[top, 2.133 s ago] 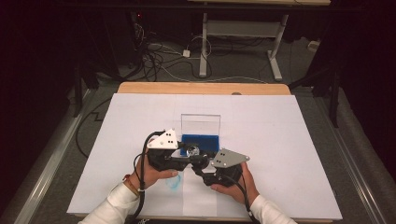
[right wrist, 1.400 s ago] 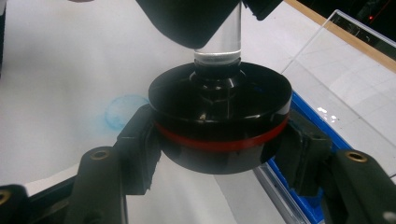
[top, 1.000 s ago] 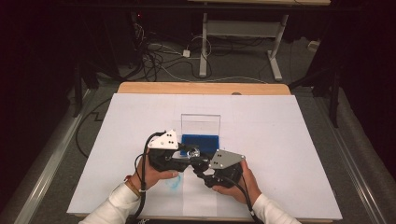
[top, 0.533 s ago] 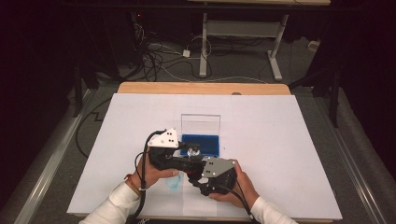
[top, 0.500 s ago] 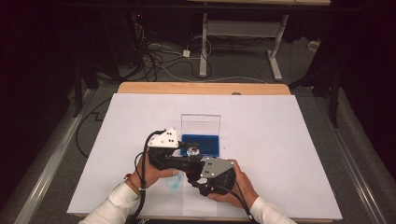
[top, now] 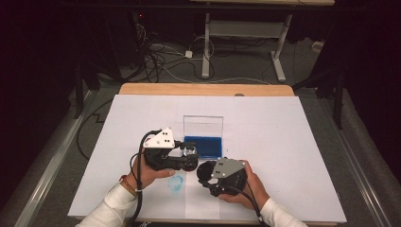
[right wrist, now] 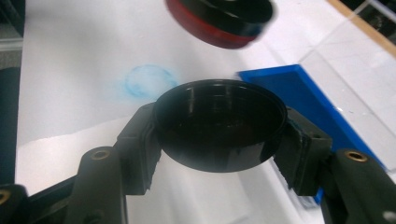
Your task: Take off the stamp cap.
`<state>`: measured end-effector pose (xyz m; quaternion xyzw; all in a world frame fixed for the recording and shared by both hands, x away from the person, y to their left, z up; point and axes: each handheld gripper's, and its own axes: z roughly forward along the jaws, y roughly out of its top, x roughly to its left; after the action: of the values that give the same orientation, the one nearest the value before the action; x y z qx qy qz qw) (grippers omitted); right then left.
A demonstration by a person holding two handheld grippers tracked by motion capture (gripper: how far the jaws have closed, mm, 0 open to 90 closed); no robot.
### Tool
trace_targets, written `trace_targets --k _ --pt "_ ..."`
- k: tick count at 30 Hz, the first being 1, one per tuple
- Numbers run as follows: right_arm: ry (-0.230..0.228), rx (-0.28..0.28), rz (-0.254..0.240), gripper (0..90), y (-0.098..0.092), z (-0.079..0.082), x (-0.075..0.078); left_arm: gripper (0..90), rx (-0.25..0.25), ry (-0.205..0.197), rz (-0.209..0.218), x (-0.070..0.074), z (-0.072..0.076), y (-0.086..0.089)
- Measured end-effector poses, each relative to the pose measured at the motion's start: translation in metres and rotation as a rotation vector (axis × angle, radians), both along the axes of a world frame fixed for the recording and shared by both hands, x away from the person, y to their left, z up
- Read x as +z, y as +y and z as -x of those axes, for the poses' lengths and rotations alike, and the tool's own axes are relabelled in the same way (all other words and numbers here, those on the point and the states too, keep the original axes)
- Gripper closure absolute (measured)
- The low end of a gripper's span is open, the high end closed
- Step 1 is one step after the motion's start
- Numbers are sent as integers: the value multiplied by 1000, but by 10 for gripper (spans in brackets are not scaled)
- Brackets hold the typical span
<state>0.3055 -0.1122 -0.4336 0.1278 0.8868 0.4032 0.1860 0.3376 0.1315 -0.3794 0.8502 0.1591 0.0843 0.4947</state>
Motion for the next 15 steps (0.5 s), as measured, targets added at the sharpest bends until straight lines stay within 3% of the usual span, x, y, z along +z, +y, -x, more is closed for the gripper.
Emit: trace_targets --k 8,15 --pt "-14 -69 -56 387 -29 -1 12 548 36 -35 -49 0 0 4" --pt "-35 -123 -78 386 -48 -2 20 547 61 -38 -63 -2 -1 11"
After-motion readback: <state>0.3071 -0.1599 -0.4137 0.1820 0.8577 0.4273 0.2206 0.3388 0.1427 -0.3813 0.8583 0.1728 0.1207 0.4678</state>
